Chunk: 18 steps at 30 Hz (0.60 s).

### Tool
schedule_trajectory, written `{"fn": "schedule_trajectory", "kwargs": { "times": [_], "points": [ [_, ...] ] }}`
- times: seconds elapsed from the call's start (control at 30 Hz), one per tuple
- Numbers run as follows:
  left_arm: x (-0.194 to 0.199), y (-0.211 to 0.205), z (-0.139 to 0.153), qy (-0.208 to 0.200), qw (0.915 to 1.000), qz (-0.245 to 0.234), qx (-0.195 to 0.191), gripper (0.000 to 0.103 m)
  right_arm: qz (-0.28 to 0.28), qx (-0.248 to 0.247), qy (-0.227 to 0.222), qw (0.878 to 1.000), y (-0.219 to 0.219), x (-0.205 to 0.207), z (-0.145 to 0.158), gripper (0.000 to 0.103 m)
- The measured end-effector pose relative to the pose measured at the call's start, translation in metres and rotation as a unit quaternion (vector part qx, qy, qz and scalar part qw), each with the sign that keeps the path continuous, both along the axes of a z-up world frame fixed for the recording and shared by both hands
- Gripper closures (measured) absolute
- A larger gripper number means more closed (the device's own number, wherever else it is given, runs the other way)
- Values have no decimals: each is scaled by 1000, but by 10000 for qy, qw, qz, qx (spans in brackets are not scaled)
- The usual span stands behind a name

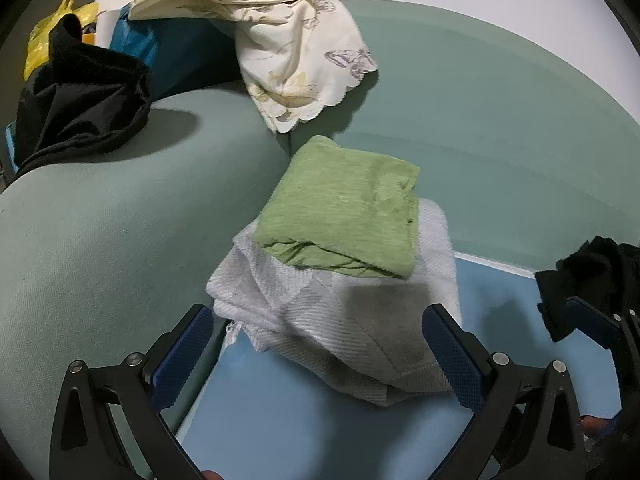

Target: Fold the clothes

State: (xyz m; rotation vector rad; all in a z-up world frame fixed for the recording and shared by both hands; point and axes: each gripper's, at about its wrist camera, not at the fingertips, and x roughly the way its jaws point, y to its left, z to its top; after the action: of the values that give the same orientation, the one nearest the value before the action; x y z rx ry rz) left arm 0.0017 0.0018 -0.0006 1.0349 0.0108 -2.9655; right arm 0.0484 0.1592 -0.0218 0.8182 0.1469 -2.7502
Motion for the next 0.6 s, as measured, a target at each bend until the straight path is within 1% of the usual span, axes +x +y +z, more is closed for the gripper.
{"fn": "schedule_trajectory", "kwargs": {
  "times": [0.07, 0.17, 0.23, 0.37, 0.47, 0.6],
  "points": [
    [4, 7, -2, -18, 10000, -11, -5, 0, -11, 21, 8, 10000, -1, 1, 0, 0],
    [7, 9, -5, -120, 9998, 2, 149, 0, -27, 53, 19, 10000, -3, 2, -1, 0],
    [9, 7, -6, -78, 9998, 22, 156, 0, -38, 74, 27, 10000, -5, 2, -1, 0],
    [11, 9, -7, -41, 10000, 20, 25, 0, -39, 21, -43, 10000, 1, -1, -1, 0],
    [11, 10, -8, -46, 10000, 70, -32, 0, -87, 71, -63, 9999, 0, -1, -2, 0],
    [18, 14, -4, 55, 9998, 161, -126, 0, -220, 121, -93, 9996, 3, 1, 1, 0]
  ]
}}
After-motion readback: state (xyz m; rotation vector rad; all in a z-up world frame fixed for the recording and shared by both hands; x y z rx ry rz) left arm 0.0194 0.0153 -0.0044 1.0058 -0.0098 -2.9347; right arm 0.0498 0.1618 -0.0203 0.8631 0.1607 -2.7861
